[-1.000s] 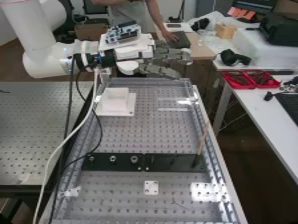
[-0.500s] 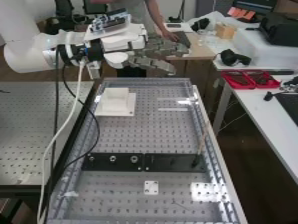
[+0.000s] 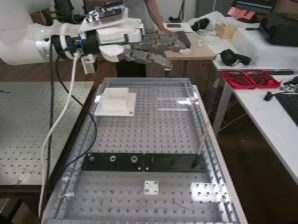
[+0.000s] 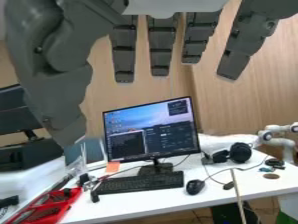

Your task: Grab the paper clip and place it in the clear container

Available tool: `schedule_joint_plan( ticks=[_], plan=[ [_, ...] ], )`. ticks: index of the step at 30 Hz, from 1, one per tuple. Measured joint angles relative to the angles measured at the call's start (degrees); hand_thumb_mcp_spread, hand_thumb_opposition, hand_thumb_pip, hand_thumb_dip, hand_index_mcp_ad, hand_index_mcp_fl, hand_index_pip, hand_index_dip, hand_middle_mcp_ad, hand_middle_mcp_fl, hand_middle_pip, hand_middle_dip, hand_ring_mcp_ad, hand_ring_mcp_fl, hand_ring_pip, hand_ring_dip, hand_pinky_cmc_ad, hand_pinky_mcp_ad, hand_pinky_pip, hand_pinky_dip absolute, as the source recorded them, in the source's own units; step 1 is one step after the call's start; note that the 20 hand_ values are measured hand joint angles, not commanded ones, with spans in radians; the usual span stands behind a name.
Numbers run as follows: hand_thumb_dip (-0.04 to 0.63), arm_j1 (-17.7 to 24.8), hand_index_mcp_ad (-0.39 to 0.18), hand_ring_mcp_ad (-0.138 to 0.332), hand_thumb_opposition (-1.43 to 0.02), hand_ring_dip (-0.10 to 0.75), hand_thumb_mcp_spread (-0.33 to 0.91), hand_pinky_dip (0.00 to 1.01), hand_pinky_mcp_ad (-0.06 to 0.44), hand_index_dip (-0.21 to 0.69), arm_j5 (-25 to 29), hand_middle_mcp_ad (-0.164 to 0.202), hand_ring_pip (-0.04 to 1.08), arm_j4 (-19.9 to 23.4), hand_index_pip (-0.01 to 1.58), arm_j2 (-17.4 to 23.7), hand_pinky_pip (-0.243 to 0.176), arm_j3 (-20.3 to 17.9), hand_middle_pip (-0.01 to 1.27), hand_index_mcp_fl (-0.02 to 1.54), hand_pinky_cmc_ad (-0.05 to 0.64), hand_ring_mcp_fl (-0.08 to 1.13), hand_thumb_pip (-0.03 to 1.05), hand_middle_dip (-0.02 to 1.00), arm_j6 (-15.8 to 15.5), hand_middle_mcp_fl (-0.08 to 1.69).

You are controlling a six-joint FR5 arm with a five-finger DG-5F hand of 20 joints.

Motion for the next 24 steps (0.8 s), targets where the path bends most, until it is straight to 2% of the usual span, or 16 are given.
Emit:
schedule_joint_plan(
  ticks=[3,4,5,10,24],
  plan=[
    [0.220,0.0,-0.089,0.110,-0.73,0.119,0.32,0.38,0.297,0.077,-0.4,0.058,0.09,-0.6,0.20,0.2,-0.026,0.2,0.14,0.19,0.349,0.00,0.51,0.21,-0.2,0.14],
    [0.220,0.0,-0.089,0.120,-0.73,0.119,0.30,0.39,0.297,0.079,-0.5,0.061,0.09,-0.6,0.18,0.2,-0.026,0.2,0.14,0.19,0.349,0.00,0.51,0.21,-0.1,0.12],
    [0.213,0.0,-0.089,0.133,-0.71,0.119,0.28,0.40,0.297,0.075,-0.7,0.061,0.09,-0.6,0.16,0.4,-0.044,0.2,0.14,0.19,0.349,0.00,0.50,0.21,-0.1,0.12],
    [0.173,0.0,-0.089,0.133,-0.71,0.119,0.28,0.43,0.293,0.101,-1.2,0.061,0.09,-0.4,0.14,0.8,-0.061,0.2,0.14,0.19,0.349,0.00,0.50,0.21,0.1,0.12],
    [0.159,-0.4,-0.073,0.129,-0.70,0.119,0.28,0.44,0.293,0.101,-2.1,0.061,0.09,-0.2,0.10,0.6,-0.061,0.4,0.14,0.19,0.346,-0.01,0.50,0.21,1.4,0.10]
  ],
)
